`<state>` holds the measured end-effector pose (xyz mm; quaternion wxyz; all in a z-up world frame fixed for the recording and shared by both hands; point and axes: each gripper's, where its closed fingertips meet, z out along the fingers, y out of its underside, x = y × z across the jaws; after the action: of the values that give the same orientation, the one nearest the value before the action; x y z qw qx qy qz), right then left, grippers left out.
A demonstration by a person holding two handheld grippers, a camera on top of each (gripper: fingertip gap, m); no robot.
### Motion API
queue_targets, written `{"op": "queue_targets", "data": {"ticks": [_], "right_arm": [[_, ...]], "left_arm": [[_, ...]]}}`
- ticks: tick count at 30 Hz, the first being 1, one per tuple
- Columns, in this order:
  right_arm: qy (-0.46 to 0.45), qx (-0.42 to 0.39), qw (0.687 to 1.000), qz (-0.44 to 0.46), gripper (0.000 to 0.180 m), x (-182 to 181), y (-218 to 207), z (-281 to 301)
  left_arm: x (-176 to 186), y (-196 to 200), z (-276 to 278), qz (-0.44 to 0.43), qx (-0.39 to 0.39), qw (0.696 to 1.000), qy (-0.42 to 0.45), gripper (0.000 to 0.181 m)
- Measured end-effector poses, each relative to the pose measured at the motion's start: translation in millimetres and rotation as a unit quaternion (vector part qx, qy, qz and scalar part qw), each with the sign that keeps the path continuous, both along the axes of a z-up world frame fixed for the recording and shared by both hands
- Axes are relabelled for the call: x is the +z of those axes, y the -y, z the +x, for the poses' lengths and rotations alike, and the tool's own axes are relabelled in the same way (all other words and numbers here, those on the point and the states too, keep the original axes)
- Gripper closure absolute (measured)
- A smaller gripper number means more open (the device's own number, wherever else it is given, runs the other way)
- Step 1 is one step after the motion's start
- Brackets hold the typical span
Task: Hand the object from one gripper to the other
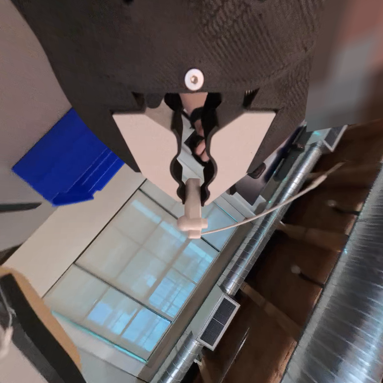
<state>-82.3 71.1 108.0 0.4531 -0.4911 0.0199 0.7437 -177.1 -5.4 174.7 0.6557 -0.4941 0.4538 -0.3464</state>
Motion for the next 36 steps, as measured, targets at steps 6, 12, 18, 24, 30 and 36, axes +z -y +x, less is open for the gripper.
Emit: {"op": "queue_targets", "data": {"ticks": [6, 12, 18, 24, 30, 36], "right_arm": [[0.035, 0.168, 0.985, -0.006, 0.168, -8, 29, -47], [0.093, 0.237, 0.967, 0.033, 0.169, -4, 64, -78], [0.118, 0.277, 0.952, 0.049, 0.168, -5, 81, -92], [0.125, 0.283, 0.949, 0.055, 0.168, -5, 86, -95], [0.165, 0.223, 0.958, 0.069, 0.132, -8, 74, -91], [0.221, 0.034, 0.963, 0.15, 0.131, 10, 47, -56]], "left_arm": [[-42, -17, 20, 0.131, 0.026, 0.985, -0.113, 0.098], [-67, -6, 47, 0.181, 0.0, 0.972, -0.151, 0.104], [-73, -9, 50, 0.194, 0.007, 0.968, -0.161, 0.111], [-75, -4, 50, 0.205, -0.009, 0.965, -0.165, 0.128], [-62, -12, 44, 0.175, 0.009, 0.976, -0.13, 0.127], [-42, -34, 18, -0.116, -0.071, 0.991, -0.005, 0.128]]}}
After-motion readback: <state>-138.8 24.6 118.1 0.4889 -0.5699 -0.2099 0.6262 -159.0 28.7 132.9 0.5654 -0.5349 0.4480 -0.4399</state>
